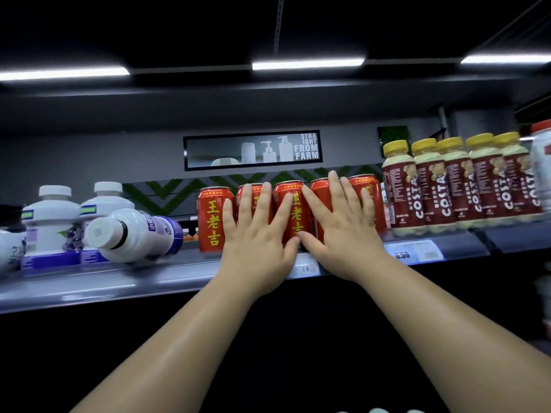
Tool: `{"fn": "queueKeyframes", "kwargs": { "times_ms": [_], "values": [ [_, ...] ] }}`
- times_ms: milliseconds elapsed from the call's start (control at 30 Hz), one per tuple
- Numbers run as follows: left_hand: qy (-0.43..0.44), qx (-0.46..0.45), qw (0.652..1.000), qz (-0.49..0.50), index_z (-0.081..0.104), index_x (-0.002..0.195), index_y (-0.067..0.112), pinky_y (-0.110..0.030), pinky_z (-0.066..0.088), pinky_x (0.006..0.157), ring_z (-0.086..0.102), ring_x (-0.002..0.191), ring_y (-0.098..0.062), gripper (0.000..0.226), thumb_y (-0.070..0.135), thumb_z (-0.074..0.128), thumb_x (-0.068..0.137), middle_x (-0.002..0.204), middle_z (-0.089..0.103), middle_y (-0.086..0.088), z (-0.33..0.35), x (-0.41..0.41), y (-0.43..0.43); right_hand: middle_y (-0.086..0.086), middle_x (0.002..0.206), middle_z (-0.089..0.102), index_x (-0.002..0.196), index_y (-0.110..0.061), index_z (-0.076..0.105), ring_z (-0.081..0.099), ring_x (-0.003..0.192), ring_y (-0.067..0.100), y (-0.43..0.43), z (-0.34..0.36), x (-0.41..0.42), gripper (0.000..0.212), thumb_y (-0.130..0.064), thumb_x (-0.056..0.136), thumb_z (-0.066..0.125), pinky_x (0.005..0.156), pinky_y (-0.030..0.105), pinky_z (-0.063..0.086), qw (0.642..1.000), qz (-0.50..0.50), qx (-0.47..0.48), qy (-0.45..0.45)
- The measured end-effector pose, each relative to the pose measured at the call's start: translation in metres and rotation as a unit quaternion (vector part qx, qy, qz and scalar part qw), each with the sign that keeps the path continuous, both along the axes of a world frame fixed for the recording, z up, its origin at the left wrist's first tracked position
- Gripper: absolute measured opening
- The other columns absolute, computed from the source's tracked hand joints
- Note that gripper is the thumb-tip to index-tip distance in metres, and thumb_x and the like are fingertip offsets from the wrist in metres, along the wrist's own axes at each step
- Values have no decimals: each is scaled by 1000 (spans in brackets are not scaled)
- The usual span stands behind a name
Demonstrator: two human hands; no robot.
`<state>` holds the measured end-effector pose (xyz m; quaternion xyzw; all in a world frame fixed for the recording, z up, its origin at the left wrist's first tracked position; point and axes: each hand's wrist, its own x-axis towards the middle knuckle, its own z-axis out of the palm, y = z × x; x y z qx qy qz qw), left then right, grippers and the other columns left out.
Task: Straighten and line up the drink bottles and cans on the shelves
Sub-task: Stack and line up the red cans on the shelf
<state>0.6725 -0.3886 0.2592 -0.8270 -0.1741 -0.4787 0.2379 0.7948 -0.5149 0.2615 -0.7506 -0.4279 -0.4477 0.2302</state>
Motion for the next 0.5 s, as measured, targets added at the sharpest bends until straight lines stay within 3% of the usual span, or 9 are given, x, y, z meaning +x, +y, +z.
{"fn": "queueKeyframes", "kwargs": {
  "times_ms": [267,500],
  "values": [
    [6,8,1000,14,-7,155,37,-52,-10,120,-24,148,-28,74,64,23,93,165,-15,-3,-4,-4,4,6,164,-23,156,-43,-6,-22,150,25,-2,-2,1,78,-68,94,33,119,51,-16,1000,7,-9,-1],
    [-32,-35,998,42,3,155,40,-53,-8,120,-15,150,-30,78,73,28,88,163,-14,-9,-8,-10,0,8,164,-19,156,-43,-1,-20,150,27,-4,-4,2,76,-67,94,35,119,53,-14,1000,27,-15,-6]
  ]
}}
